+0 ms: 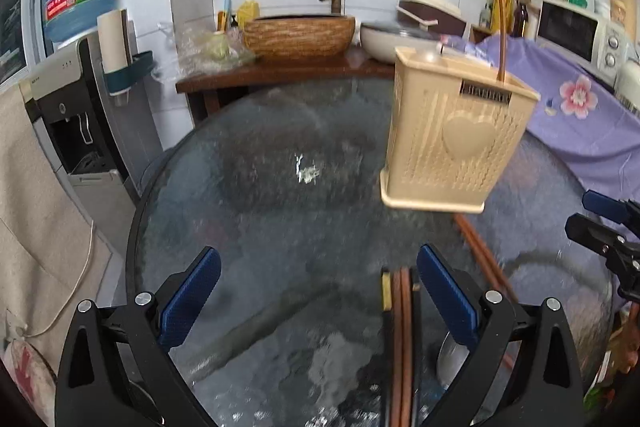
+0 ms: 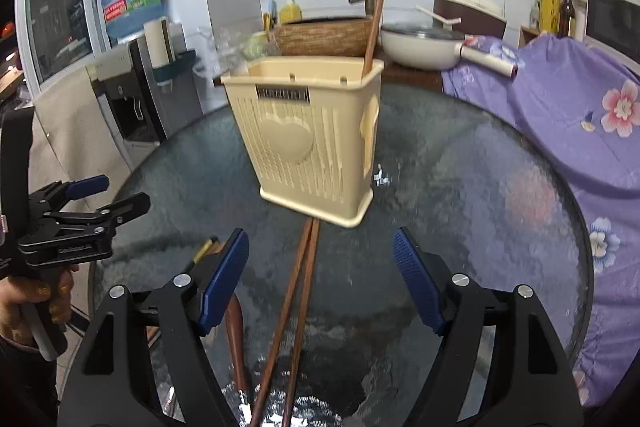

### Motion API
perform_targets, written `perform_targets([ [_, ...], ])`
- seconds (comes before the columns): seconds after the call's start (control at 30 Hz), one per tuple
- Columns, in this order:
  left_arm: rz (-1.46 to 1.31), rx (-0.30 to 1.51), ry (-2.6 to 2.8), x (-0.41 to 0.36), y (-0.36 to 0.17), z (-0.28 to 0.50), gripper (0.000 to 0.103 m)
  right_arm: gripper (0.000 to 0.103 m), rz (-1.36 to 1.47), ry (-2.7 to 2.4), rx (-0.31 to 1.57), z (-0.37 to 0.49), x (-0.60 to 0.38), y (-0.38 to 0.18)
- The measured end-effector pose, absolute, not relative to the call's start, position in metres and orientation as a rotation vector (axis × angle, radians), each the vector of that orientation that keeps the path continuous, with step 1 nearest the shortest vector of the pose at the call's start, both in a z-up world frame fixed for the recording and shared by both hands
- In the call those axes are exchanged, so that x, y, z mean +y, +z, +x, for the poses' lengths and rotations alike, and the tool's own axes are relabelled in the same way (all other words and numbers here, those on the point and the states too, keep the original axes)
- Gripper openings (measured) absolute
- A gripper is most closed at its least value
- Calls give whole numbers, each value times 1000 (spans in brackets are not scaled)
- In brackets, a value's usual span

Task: Organize utensils
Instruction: 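Move both open tools back down to the utensils on the table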

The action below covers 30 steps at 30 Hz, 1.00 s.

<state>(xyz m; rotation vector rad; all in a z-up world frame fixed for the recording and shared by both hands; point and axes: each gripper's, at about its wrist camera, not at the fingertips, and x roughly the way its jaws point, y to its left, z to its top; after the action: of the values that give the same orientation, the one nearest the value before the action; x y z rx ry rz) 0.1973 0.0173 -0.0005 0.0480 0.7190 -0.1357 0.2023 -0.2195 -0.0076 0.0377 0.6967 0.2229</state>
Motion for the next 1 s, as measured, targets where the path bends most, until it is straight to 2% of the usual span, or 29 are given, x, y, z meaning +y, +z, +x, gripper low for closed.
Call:
perform_targets([
  [0.2, 97, 776, -164, 19, -21, 187, 92, 74, 19, 219, 788, 203, -211, -35],
  [0.33, 84, 831, -213, 19, -31, 183, 74, 72, 34, 233, 826, 200, -212, -46],
  [0.4, 69, 850, -229, 19, -35, 183, 67, 65, 38, 264, 843, 198, -209, -49],
  [0.47, 46, 876, -246, 21, -40, 182, 57, 61, 7, 302, 849, 193, -199, -51],
  [0.57, 38, 901, -262, 20, -45, 179, 48, 54, -45, 364, 860, 188, -183, -53],
  [0.7, 49, 912, -287, 15, -48, 176, 41, 40, -106, 424, 906, 185, -162, -59],
  [1.0, 82, 931, -331, 1, -51, 177, 35, 33, -161, 426, 966, 186, -149, -70],
])
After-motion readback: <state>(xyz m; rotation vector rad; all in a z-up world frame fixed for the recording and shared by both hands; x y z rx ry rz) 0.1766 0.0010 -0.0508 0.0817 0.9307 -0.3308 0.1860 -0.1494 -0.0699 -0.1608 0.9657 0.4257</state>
